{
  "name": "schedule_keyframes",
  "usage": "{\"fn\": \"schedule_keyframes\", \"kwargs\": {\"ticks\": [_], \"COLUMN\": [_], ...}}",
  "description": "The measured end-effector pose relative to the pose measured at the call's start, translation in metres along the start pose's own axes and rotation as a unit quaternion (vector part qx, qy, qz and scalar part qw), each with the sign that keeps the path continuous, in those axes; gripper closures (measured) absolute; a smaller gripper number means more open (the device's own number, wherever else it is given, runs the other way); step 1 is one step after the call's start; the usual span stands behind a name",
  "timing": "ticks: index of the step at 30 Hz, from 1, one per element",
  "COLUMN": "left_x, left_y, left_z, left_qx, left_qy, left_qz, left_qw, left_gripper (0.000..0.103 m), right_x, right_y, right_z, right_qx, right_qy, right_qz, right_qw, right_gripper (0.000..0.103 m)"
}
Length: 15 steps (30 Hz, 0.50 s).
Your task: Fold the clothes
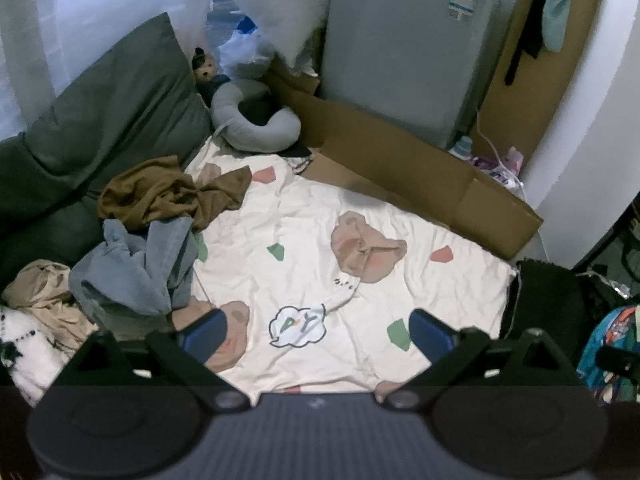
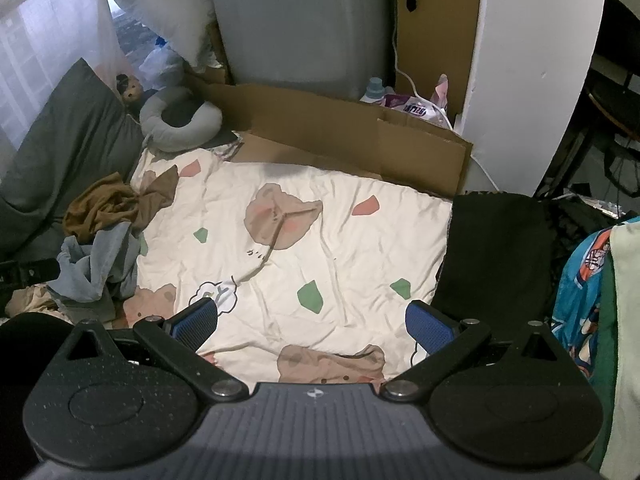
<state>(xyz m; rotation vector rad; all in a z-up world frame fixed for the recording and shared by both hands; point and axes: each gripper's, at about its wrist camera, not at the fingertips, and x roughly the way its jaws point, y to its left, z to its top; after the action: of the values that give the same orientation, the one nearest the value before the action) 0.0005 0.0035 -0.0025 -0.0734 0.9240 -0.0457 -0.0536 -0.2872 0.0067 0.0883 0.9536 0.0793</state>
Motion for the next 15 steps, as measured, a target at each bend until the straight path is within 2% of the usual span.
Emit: {"fn": "schedule_keyframes", "kwargs": {"ticks": [3, 15], "left_x": [-0.0009, -0.0017], "left_y": [-0.0047, 0.0034], "left_z": [-0.0005, -0.0021], "left_qx": [0.009, -0.006], "left_qy": [-0.003, -0.009], "left_qz": [0.003, -0.002], "left_qw": [1.0, 0.9999], "left_gripper": [0.004, 0.004], "right_x": [-0.0004, -0.0011], "right_y": [0.0001, 0.0024], "right_z": [-0.0005, -0.0012], "right_qx": [0.0, -0.004], "right_qy": [-0.002, -0.002], "right_qz": [-0.004, -0.006], "right_qw": [1.0, 1.0], "right_gripper": [0.0, 0.0]}}
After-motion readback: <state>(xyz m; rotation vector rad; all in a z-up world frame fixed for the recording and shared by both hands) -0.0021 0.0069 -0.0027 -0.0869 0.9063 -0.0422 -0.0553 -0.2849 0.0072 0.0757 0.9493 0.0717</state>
